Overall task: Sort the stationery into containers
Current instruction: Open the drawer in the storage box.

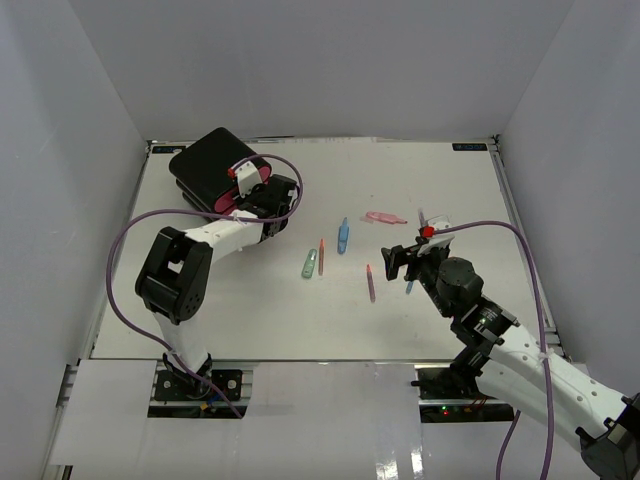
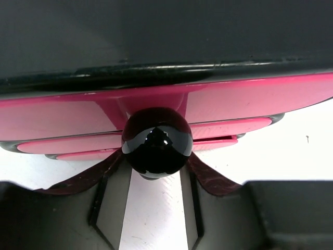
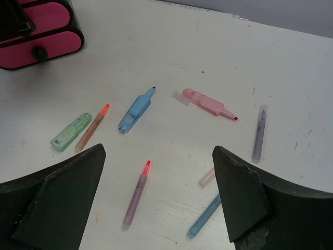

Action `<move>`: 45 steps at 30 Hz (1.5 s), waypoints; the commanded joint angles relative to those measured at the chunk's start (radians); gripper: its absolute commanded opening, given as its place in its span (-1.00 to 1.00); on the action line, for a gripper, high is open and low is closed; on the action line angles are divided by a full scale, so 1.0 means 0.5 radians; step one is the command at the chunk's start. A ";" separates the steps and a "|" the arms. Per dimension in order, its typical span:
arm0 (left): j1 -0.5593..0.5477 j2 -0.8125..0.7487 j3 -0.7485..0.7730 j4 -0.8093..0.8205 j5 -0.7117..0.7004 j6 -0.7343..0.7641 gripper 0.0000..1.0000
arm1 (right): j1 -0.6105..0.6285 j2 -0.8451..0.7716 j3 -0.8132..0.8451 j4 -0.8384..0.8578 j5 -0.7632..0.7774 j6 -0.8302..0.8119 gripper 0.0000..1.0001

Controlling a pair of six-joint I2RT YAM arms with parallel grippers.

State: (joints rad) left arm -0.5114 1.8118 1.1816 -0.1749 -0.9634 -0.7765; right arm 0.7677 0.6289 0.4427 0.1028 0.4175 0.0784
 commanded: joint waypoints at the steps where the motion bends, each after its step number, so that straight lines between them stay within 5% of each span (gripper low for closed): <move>1: 0.007 -0.025 0.054 -0.009 -0.034 0.004 -0.03 | -0.005 -0.021 -0.005 0.049 0.006 0.000 0.80; 11: -0.017 -0.089 0.021 -0.177 0.043 -0.119 -0.39 | -0.005 -0.031 -0.005 0.052 0.003 0.006 0.80; 27: -0.201 -0.233 0.073 -0.770 0.279 -0.462 -0.31 | -0.001 -0.129 -0.036 0.089 -0.022 0.009 0.81; 38: -0.263 -0.277 0.067 -0.874 0.368 -0.533 -0.03 | -0.004 -0.172 -0.042 0.086 -0.047 0.012 0.80; 45: -0.263 -0.292 0.119 -0.877 0.488 -0.478 0.39 | -0.001 -0.184 -0.026 0.083 -0.083 0.000 0.80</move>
State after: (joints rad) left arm -0.6380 1.7187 1.2110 -0.5980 -0.7559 -1.0248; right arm 0.7677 0.5499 0.4271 0.1055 0.3859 0.0788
